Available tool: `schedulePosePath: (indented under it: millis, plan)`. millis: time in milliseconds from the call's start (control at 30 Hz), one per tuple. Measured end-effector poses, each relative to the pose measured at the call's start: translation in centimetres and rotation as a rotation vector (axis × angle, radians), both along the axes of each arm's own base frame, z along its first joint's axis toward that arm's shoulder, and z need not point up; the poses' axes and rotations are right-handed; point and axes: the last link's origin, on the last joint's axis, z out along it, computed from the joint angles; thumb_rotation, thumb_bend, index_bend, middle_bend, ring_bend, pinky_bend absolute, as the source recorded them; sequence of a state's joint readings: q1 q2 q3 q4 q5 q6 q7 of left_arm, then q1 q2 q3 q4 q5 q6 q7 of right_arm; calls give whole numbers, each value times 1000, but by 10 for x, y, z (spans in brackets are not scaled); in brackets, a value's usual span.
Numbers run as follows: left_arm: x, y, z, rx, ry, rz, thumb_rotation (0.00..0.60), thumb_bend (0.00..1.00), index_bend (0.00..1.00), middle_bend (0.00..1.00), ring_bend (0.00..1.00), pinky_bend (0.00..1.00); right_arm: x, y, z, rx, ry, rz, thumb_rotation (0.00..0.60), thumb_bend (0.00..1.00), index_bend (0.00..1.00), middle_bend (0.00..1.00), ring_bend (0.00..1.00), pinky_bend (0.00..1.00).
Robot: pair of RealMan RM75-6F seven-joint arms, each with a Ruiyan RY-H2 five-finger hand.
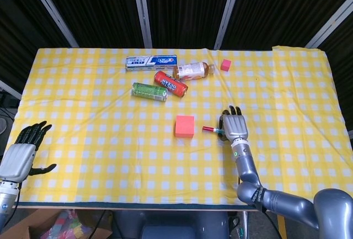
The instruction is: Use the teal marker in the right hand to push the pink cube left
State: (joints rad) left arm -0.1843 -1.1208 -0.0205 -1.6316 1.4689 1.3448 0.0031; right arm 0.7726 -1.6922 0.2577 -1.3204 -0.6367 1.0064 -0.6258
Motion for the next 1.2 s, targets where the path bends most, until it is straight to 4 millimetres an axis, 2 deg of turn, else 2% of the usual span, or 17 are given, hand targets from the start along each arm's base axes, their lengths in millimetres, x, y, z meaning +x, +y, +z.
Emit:
schedulePosePath:
  millis: [367, 600, 833, 1200]
  plan:
    - [0, 0, -1, 3, 4, 4, 600, 0, 0, 0, 0, 0, 18, 3, 33, -51, -24, 46, 600, 461, 654, 239, 0, 0]
    - [0, 0, -1, 4, 4, 5, 600, 0, 0, 0, 0, 0, 18, 2, 47, -74, -21, 33, 600, 462, 655, 239, 0, 0]
    - [1, 0, -1, 1, 0, 5, 600, 0, 0, 0, 0, 0, 18, 1, 41, -55, -9, 39, 600, 461, 655, 239, 0, 0]
    - [0, 0, 0, -6, -19, 18, 600, 0, 0, 0, 0, 0, 29, -2, 9, 3, 15, 61, 600, 461, 654, 239, 0, 0]
